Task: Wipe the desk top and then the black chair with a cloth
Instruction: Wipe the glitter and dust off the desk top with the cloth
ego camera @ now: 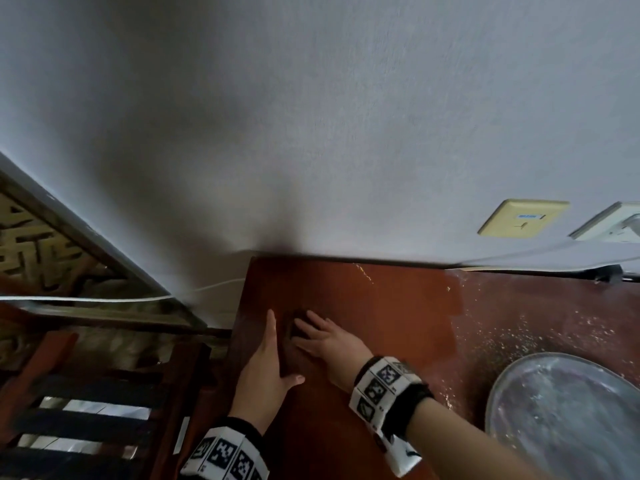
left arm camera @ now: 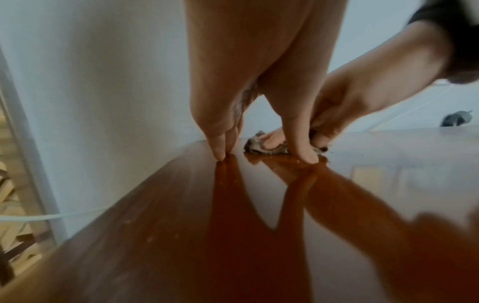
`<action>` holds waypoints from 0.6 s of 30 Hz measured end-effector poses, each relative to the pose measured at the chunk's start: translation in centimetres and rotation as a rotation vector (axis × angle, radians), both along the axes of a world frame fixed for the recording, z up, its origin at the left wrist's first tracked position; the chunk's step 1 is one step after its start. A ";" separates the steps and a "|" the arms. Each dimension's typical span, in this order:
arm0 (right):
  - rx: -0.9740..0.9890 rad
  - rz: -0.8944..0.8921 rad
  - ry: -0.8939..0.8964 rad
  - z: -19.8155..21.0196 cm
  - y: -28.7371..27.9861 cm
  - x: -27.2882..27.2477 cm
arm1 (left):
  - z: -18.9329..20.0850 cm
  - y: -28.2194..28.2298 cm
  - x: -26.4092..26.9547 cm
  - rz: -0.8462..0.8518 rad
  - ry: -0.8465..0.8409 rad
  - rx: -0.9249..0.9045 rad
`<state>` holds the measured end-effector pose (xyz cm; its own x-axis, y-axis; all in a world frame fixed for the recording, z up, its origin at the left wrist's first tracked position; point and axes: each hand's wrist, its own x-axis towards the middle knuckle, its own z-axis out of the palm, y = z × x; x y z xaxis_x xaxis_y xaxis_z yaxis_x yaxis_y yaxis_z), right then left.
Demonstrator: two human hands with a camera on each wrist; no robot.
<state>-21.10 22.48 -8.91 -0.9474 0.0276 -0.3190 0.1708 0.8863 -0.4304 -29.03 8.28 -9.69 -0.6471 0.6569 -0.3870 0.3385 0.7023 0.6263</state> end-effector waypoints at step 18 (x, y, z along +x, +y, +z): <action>0.042 0.115 0.153 -0.8 1.5 3.9 | 1.0 -2.4 0.5 -0.112 -0.118 -0.068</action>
